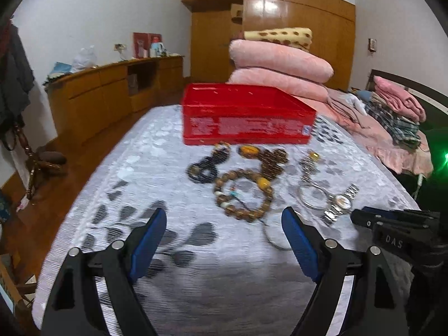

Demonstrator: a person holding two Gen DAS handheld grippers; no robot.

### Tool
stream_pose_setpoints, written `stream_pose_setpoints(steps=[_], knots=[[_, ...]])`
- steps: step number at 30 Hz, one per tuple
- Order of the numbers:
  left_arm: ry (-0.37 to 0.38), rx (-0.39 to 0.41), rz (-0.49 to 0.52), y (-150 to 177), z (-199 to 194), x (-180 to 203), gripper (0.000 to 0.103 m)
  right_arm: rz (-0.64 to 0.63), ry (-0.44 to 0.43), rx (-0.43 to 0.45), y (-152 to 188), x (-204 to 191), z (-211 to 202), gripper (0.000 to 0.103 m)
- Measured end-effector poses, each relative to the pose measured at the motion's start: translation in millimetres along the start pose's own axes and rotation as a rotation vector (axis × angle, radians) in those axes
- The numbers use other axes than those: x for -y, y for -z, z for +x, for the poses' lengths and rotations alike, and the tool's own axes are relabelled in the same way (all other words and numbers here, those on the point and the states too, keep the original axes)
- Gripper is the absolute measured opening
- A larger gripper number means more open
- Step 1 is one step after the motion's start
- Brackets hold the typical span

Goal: Organize jewelry
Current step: 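Withdraw both grippers from the tray back over the jewelry, then lower the right gripper onto the silver wristwatch and close on it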

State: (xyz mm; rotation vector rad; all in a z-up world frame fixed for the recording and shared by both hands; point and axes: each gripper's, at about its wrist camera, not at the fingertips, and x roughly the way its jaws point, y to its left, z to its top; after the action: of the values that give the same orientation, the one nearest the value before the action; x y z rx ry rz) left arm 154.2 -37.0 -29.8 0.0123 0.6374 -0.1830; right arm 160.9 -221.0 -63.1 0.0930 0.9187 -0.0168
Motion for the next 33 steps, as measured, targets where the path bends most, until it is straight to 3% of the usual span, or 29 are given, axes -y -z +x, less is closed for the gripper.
stream_pose_setpoints(steps=[3,7,11,14,22,26,31,33], knots=[[0.011,-0.017,0.012,2,3,10,0.083,0.018,0.009,0.006,0,10,-4,0.017],[-0.002,-0.013,0.002,1,3,11,0.083,0.016,-0.045,0.026,-3,10,-6,0.023],[-0.017,-0.015,-0.01,1,3,4,0.083,-0.004,-0.053,0.051,-10,3,-6,0.049],[-0.023,-0.018,-0.034,0,4,-2,0.083,0.019,-0.053,0.058,-17,10,-5,0.06],[-0.03,-0.004,-0.052,-2,4,-9,0.083,0.01,-0.061,0.014,-18,-11,5,0.062],[-0.024,-0.007,-0.072,-3,5,-15,0.083,-0.014,-0.024,-0.008,-16,-28,12,0.072],[-0.006,-0.015,-0.084,-2,7,-17,0.083,-0.016,0.029,-0.021,-14,-27,16,0.071],[-0.006,-0.013,-0.076,-2,7,-16,0.083,-0.003,0.052,-0.02,-12,-20,14,0.063]])
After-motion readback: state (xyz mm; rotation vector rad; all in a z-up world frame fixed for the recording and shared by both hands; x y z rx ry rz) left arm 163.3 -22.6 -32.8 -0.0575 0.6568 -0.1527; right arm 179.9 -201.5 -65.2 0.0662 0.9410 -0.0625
